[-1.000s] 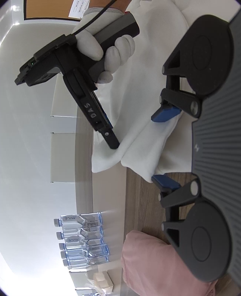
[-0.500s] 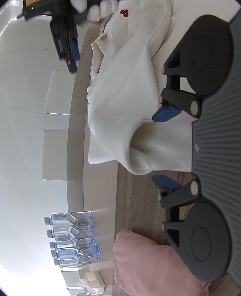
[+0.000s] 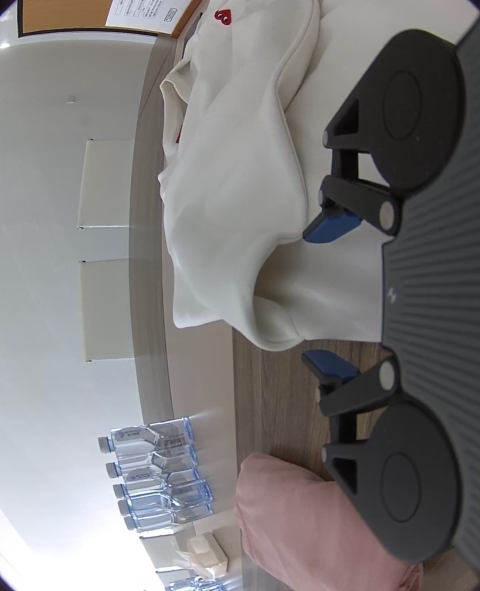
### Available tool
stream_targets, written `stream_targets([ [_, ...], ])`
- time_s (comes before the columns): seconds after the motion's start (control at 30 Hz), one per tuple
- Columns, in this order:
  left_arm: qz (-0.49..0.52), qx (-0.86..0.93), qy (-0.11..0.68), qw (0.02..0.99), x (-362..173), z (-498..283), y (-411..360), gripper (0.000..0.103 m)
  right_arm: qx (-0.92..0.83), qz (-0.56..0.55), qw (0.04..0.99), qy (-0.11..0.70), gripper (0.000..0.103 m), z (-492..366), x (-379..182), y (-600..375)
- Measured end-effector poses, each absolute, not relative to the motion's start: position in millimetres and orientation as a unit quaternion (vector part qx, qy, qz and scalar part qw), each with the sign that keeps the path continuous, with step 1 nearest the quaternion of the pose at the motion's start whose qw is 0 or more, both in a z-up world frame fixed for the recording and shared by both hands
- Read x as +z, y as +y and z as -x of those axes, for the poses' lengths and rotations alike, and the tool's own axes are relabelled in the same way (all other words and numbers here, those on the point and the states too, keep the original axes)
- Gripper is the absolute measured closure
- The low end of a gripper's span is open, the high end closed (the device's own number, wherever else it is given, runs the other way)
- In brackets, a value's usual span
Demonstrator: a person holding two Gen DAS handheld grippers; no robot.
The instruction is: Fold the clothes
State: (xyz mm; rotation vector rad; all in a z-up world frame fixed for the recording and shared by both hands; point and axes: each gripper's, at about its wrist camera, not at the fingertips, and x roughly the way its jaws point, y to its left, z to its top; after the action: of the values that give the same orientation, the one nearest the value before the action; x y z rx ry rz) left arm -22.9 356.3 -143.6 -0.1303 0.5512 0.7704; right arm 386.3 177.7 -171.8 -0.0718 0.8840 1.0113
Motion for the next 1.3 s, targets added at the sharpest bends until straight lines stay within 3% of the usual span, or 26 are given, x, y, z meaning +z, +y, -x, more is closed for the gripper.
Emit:
stream_targets([
  [0.1,0.060,0.375,0.265,0.886,-143.4,24.9,354.7,0.040,0.454,0.028,0.799,0.393,0.068,-379.7,-170.1,183.9],
  [0.27,0.055,0.372,0.271,0.886,-144.0,25.0,352.6,0.040,0.505,0.005,0.735,0.453,0.066,-375.2,-165.4,202.6],
  [0.37,0.051,0.374,0.276,0.884,-144.8,23.7,351.6,0.040,0.448,0.041,0.764,0.463,0.062,-371.6,-174.5,204.3],
  [0.53,0.050,0.375,0.277,0.883,-143.9,23.5,350.8,0.040,0.456,0.001,0.763,0.459,0.059,-394.6,-188.7,211.4],
  [0.57,0.050,0.375,0.278,0.883,-144.0,23.5,350.7,0.040,0.457,0.007,0.766,0.452,0.061,-397.1,-189.2,216.7],
  [0.6,0.050,0.376,0.277,0.883,-143.6,23.9,350.3,0.040,0.454,0.020,0.772,0.444,0.085,-398.6,-189.8,223.4],
  [0.63,0.050,0.376,0.276,0.883,-143.2,24.4,350.3,0.040,0.449,0.035,0.779,0.436,0.100,-400.0,-190.6,230.6],
  [0.97,0.044,0.392,0.282,0.875,-143.7,22.5,349.9,0.040,0.402,0.017,0.864,0.303,0.101,-437.5,-124.8,241.5],
  [1.17,0.019,0.412,0.299,0.860,-145.6,17.5,345.6,0.040,0.374,0.013,0.844,0.386,0.099,-468.3,-154.4,231.2],
  [1.27,0.010,0.411,0.303,0.859,-145.9,16.5,343.4,0.040,0.372,-0.017,0.835,0.406,0.090,-471.5,-156.5,205.5],
  [1.3,0.010,0.411,0.304,0.859,-145.9,16.6,343.7,0.040,0.376,-0.037,0.832,0.405,0.077,-467.5,-152.7,188.0],
])
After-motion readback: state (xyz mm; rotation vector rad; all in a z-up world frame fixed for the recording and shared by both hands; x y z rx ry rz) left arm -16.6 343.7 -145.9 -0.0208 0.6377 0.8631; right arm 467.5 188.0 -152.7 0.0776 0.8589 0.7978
